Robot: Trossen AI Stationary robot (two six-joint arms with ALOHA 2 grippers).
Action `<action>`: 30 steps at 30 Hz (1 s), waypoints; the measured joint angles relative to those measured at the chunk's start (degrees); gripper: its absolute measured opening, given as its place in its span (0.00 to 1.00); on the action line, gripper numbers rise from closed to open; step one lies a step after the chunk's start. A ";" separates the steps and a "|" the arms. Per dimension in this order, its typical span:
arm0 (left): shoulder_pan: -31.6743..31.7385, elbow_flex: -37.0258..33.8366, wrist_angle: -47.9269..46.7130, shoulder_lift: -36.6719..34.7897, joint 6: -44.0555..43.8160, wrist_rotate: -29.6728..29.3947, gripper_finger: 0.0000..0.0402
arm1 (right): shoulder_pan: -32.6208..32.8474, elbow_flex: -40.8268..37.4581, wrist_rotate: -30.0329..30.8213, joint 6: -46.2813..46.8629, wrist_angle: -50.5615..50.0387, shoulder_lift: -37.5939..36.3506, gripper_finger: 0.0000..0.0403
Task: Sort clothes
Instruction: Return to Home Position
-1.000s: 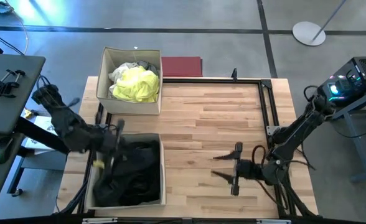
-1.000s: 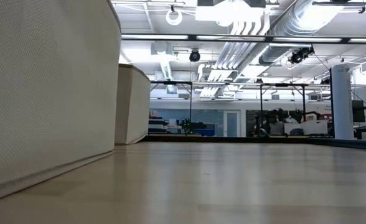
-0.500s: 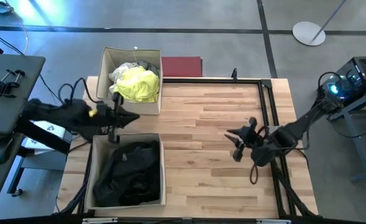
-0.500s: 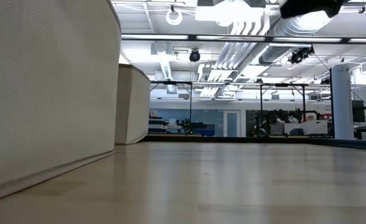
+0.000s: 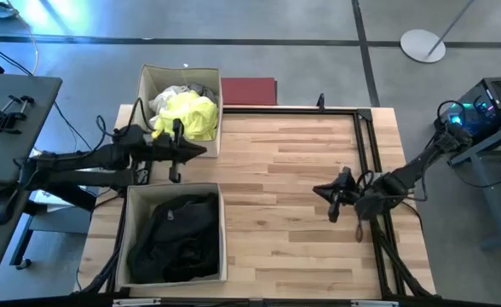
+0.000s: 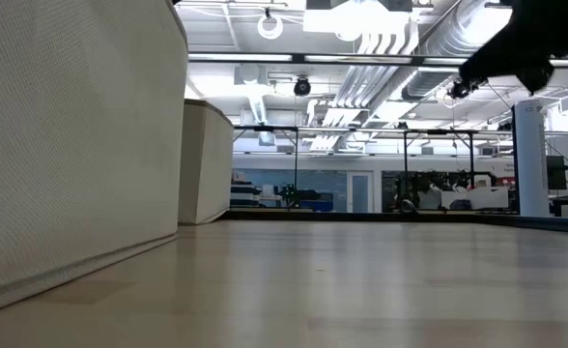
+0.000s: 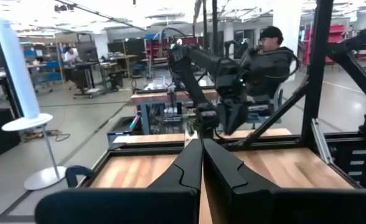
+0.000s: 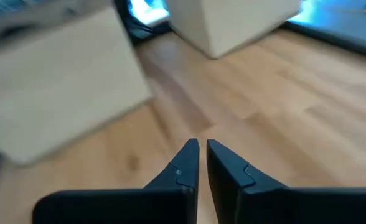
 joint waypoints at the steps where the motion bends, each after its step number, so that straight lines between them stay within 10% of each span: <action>1: 1.47 0.02 -0.97 -0.70 -0.04 1.47 0.00 | 0.43 -3.14 -0.41 -0.39 4.74 -1.93 0.04; 7: 6.53 0.04 -8.82 -5.85 -1.24 5.63 0.00 | -3.61 -19.30 -9.07 -6.24 35.90 -9.61 0.00; 11: 6.72 0.04 -10.71 -8.14 -1.57 5.74 0.00 | -12.14 -22.88 -5.98 -1.62 38.53 -9.56 0.00; 17: 6.72 0.05 -13.81 -8.87 -0.24 7.66 0.00 | -28.41 -21.31 -26.94 -19.84 46.80 -9.54 0.00; 30: 6.72 0.07 -21.11 -9.96 1.38 12.89 0.00 | -53.80 -18.71 -58.68 -24.51 28.52 -33.26 0.00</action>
